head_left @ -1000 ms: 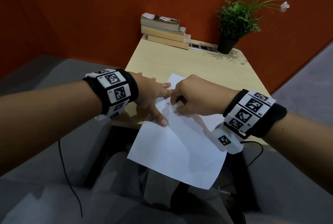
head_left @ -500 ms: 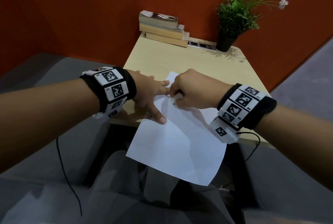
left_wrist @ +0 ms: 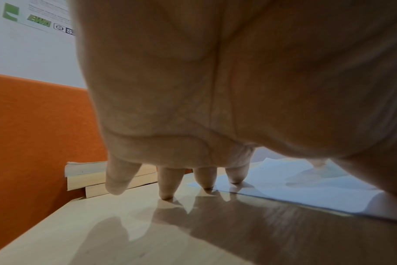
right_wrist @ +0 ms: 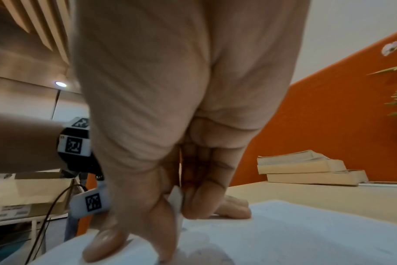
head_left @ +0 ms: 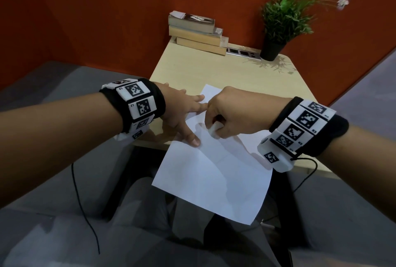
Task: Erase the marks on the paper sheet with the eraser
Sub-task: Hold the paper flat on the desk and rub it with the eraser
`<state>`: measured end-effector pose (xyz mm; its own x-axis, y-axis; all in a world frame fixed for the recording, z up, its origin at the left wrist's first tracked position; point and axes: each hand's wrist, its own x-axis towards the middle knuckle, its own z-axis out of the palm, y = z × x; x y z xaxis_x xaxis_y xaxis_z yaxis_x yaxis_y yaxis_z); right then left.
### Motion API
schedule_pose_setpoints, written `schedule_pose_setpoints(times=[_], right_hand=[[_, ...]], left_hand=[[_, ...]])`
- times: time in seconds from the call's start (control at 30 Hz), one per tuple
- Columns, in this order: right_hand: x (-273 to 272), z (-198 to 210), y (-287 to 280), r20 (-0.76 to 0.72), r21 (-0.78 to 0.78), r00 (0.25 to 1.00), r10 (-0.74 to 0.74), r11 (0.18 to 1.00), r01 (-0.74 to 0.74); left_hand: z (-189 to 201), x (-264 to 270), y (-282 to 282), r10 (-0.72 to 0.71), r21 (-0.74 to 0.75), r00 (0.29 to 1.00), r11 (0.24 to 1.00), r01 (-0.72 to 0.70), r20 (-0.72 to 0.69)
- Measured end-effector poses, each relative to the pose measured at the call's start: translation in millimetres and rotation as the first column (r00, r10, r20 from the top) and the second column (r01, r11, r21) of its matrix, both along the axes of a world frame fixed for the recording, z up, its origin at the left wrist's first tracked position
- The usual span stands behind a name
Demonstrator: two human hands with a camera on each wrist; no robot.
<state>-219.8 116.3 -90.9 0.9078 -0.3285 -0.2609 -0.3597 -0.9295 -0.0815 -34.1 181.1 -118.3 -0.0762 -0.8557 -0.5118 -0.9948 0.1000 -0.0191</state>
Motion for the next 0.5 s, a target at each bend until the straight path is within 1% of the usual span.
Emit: schedule_pose_setpoints(times=[0.2,0.3,0.37,0.5], right_hand=[[8.2,-8.6,-4.5,0.063,-0.108,0.998,-0.02,0.994,0.027],[1.7,-1.9,-2.0,0.012,-0.01,0.999,-0.042,0.999,0.043],[0.2,1.9,-3.4,-0.014,0.027,0.999,-0.04,0.999,0.04],[0.9,-6.7,-10.5,0.073,-0.045,0.996,-0.049,0.998,0.053]], left_hand=[[-0.8,1.3,-2.0,-0.006,0.009,1.0,1.0,0.006,0.003],[-1.0,0.1,-0.4,0.001,0.009,1.0,1.0,-0.001,0.01],[0.1,-0.3,-0.1,0.004,0.012,1.0,1.0,-0.004,0.009],[0.4,0.2,-0.8,0.0,0.007,1.0,1.0,0.0,0.01]])
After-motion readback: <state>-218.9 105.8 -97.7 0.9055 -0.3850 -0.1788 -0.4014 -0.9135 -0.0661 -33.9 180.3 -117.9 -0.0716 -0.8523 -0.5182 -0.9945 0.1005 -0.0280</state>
